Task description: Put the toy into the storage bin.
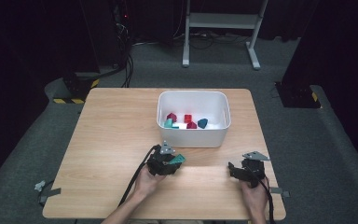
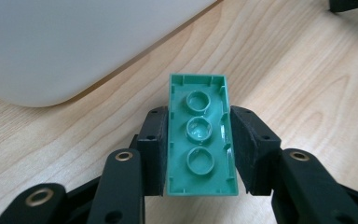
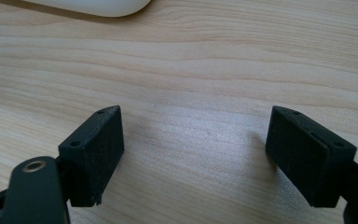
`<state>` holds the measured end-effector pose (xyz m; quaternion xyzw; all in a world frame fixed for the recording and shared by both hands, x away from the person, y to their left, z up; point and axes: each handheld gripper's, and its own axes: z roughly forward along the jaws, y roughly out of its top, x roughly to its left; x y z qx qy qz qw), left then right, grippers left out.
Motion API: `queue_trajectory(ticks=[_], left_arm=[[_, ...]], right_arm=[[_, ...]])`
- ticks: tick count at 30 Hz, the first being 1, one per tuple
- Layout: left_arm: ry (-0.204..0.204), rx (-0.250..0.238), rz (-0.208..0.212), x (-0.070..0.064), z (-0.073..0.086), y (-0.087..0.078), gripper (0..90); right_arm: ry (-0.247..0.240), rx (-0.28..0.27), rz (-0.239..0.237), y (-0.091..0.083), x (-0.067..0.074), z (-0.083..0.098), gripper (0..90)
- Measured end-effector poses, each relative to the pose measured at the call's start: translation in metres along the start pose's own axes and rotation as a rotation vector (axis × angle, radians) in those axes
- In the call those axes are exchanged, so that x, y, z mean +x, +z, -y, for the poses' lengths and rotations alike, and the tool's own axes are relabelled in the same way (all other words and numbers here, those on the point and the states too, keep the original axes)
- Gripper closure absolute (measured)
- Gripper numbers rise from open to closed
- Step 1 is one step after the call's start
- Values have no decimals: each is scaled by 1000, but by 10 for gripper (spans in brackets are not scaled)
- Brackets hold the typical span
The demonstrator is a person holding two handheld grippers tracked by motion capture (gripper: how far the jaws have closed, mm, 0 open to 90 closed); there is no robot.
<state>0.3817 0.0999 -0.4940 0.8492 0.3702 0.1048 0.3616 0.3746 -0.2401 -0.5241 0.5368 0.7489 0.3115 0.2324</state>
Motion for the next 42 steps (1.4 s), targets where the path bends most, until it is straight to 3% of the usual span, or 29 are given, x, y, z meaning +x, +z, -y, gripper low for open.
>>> queue_trajectory(ticks=[6, 12, 18, 25, 35, 42], left_arm=[[4, -18, 6, 4, -2, -15, 584], [14, -67, -5, 11, -8, -45, 584], [-21, -123, -9, 25, -15, -73, 584], [-12, -134, -21, 31, -22, -90, 584], [-20, -163, 2, 40, -40, -108, 584], [-47, -188, 29, 47, -54, -118, 584]], right_arm=[[-1, 0, 0, 0, 0, 0, 192], [-3, -1, -1, 0, 0, 0, 192], [-4, -1, -1, 0, 0, 0, 192], [0, 0, 0, 0, 0, 0, 191], [0, 0, 0, 0, 0, 0, 191], [-1, 0, 0, 0, 0, 0, 191]])
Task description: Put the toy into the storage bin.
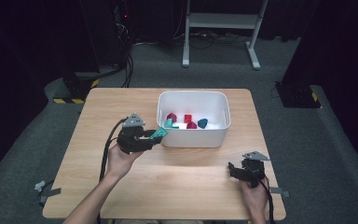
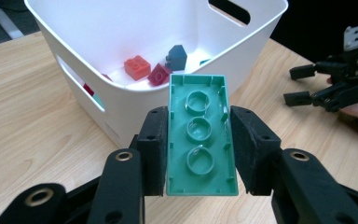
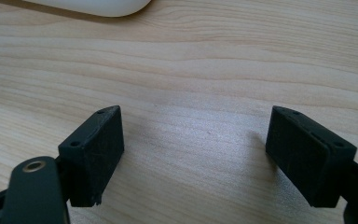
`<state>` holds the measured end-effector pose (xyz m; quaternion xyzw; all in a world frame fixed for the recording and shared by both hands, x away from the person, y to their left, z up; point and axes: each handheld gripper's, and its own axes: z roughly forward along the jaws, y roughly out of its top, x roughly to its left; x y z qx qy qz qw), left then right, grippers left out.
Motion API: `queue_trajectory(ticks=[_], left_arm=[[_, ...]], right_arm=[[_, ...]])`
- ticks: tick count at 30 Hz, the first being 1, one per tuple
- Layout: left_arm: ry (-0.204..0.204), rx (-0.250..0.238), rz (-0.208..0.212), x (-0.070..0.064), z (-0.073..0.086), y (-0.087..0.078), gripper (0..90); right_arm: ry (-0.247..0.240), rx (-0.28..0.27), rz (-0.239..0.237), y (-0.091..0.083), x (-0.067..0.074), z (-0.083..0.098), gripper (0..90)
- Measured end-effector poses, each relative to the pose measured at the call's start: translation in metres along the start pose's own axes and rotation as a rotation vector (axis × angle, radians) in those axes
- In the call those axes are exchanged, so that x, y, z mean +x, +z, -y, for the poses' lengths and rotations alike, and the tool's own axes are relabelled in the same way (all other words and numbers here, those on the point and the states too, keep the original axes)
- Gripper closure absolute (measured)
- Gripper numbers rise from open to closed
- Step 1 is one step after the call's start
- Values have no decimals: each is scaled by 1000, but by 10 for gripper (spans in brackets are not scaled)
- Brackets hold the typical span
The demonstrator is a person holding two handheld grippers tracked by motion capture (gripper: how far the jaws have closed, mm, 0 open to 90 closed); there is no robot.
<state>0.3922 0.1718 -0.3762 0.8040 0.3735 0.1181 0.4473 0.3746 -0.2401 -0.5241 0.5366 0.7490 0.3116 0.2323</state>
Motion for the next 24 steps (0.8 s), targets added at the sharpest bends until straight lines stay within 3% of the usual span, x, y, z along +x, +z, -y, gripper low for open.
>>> queue_trajectory(ticks=[13, 24], left_arm=[[10, -22, 4, 4, -23, -6, 585], [-17, -29, 15, 18, -49, -1, 584]], right_arm=[[-3, -1, 0, 0, 0, 0, 191], [-3, -1, 0, 0, 0, 0, 191]])
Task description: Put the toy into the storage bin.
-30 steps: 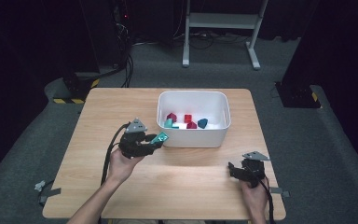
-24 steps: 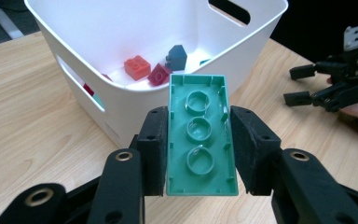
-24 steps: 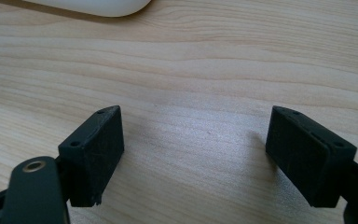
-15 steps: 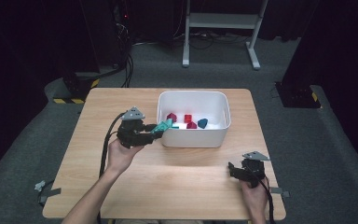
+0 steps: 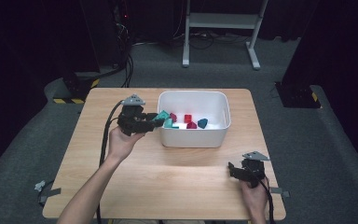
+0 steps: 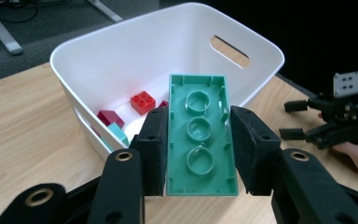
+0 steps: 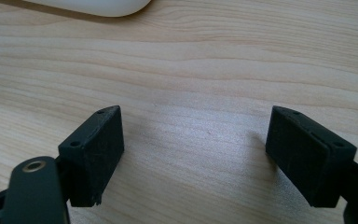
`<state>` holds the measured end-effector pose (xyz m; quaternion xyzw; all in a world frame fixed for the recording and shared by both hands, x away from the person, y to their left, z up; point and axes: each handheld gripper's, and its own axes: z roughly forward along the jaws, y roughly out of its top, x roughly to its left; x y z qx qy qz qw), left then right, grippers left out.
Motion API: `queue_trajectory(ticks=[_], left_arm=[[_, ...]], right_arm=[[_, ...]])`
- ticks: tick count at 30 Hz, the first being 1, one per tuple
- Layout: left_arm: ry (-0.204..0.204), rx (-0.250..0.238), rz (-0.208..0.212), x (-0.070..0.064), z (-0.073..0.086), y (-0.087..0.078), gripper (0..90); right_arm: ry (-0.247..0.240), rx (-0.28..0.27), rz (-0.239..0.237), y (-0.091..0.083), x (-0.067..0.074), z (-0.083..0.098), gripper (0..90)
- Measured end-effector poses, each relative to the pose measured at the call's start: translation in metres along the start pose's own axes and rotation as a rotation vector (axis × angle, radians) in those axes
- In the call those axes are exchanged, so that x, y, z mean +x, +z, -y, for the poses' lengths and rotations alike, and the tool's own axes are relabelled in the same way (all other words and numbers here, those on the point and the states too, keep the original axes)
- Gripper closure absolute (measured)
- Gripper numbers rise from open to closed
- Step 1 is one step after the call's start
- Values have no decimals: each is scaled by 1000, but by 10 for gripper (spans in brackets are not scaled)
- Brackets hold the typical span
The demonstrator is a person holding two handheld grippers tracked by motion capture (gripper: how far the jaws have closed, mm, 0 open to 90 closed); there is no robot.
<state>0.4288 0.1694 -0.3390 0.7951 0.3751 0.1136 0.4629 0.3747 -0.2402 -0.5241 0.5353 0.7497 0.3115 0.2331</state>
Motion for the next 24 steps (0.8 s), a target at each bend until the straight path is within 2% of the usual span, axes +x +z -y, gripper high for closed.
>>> queue_trajectory(ticks=[8, 10, 14, 16, 21, 22, 24], left_arm=[[-5, 29, -21, 7, -14, 20, 584], [-8, 44, -30, 10, -18, 31, 583], [-10, 54, -40, 11, -21, 44, 583], [2, 75, -64, 10, -23, 53, 583], [-6, 84, -75, 12, -22, 66, 580], [-9, 91, -79, 13, -22, 69, 575], [-9, 94, -88, 14, -21, 72, 501]], right_arm=[[3, 1, 0, 0, 0, 0, 191], [3, 1, 0, 0, 0, 0, 191], [3, 1, 0, 0, 0, 0, 191], [3, 1, 0, 0, 0, 0, 191], [3, 1, 0, 0, 0, 0, 191], [3, 1, 0, 0, 0, 0, 191], [1, 1, 0, 0, 0, 0, 191]])
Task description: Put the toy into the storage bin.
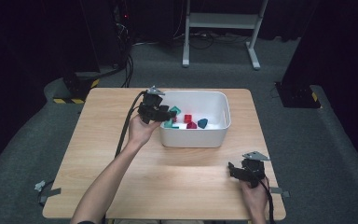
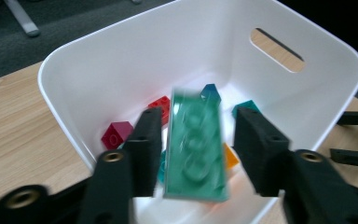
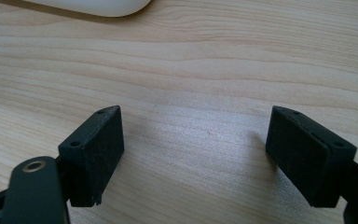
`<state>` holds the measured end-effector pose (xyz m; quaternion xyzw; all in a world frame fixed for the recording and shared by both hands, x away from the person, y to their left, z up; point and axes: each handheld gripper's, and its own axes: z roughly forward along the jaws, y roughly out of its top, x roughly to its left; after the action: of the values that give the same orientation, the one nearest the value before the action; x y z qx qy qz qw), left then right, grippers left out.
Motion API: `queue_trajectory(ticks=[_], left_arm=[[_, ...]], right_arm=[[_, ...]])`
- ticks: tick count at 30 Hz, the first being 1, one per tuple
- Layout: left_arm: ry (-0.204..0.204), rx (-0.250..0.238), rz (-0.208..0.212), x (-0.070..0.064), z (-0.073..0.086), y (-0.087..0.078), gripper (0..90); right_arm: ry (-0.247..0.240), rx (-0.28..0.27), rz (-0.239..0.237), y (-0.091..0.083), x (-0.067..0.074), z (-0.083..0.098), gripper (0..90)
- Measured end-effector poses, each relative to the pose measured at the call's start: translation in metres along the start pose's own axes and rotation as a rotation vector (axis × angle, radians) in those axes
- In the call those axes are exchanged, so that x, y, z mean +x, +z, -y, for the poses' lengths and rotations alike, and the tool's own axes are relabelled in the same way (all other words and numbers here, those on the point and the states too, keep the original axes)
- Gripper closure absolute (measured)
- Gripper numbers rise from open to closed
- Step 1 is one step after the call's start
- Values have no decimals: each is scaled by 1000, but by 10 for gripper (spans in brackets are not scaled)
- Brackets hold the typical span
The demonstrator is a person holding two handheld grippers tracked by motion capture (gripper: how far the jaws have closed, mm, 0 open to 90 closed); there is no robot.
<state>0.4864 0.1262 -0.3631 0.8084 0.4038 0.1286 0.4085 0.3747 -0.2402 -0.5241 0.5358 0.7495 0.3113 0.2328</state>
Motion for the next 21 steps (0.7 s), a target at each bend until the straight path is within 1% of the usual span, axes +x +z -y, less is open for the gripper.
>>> queue_trajectory(ticks=[2, 5, 11, 14, 17, 19, 21], left_arm=[[-1, -4, 6, 0, 1, 0, 469], [2, -18, 1, 0, 3, -4, 452], [18, -39, -17, -2, 14, -22, 426], [28, -61, -24, -3, 23, -36, 407], [27, -68, -29, -3, 32, -46, 400], [33, -71, -43, -2, 41, -54, 395], [28, -77, -48, -2, 49, -59, 394]], right_arm=[[3, 1, 0, 0, 0, 0, 191], [3, 1, 0, 0, 0, 0, 191], [2, 0, 0, 0, 0, 0, 191], [0, 0, 0, 0, 0, 0, 191], [3, 1, 0, 0, 0, 0, 191], [2, 0, 0, 0, 0, 0, 191], [2, 0, 0, 0, 0, 0, 191]])
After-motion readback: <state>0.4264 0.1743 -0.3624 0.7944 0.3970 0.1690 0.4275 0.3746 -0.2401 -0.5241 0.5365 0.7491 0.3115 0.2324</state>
